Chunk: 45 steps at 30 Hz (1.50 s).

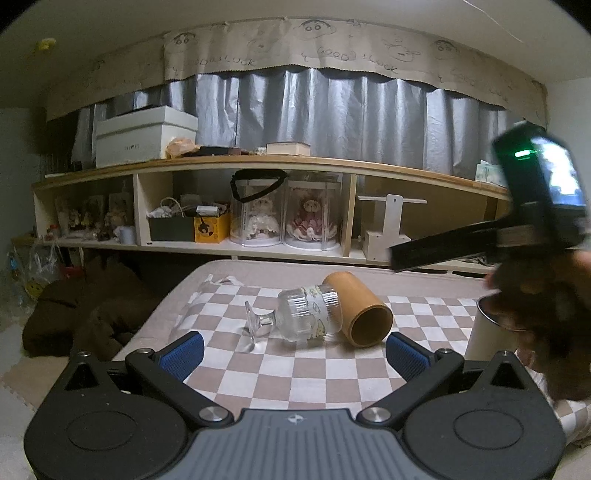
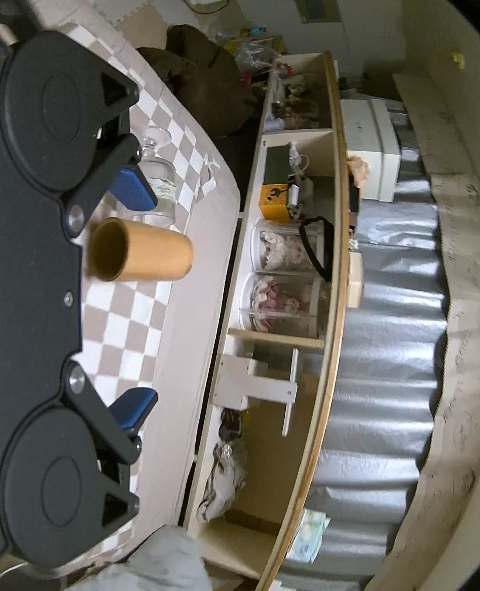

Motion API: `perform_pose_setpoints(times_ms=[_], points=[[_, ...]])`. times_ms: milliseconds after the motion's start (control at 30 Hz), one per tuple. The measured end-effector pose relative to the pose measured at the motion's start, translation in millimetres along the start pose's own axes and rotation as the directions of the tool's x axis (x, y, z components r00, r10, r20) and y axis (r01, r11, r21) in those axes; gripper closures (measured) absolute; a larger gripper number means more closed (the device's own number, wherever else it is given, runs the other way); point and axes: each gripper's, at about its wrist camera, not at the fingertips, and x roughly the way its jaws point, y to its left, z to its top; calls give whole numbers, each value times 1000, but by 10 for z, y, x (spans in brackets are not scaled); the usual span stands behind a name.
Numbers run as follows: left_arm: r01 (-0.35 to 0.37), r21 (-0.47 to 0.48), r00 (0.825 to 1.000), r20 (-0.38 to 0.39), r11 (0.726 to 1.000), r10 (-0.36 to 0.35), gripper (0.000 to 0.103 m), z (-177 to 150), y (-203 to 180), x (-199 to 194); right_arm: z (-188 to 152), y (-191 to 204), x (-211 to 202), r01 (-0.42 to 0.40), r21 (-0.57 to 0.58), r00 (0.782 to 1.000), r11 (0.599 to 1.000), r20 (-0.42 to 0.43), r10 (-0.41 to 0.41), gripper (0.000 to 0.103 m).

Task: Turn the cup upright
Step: 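Grasp the lying tan wooden cup around its body with the right tool and lift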

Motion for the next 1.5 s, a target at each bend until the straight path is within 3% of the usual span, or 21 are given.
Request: perform_pose_setpoints(times_ms=[133,300,467,633,900,1067,1300,1500], points=[[16,-28,1000,7,999,-16,0,-3,64,13,77,118,410,-40,-41,996,998,-86,37,9],[21,-59,1000,-8,998,-21,0,-13,143,76,61,205,894,-83,-48,972,995,-224,71,15],[22,-80,1000,-10,997,-23,0,-9,203,117,25,269,1193,-109,-41,950,993,-299,92,18],[18,-105,999,-28,994,-21,0,-15,264,164,-47,301,1377,-142,3,927,990,-350,134,32],[7,-102,1000,-22,995,-10,0,-2,249,131,-184,420,1066,-79,-59,934,995,-355,53,33],[0,-109,1000,-16,994,-2,0,22,265,92,-329,401,717,-70,-48,928,996,-369,47,33],[13,-96,999,-49,995,-18,0,67,221,122,-601,269,134,-99,10,917,995,-388,95,33],[67,-9,992,-106,998,-67,0,307,13,425,-779,174,-222,-183,-18,906,983,-391,161,33]])
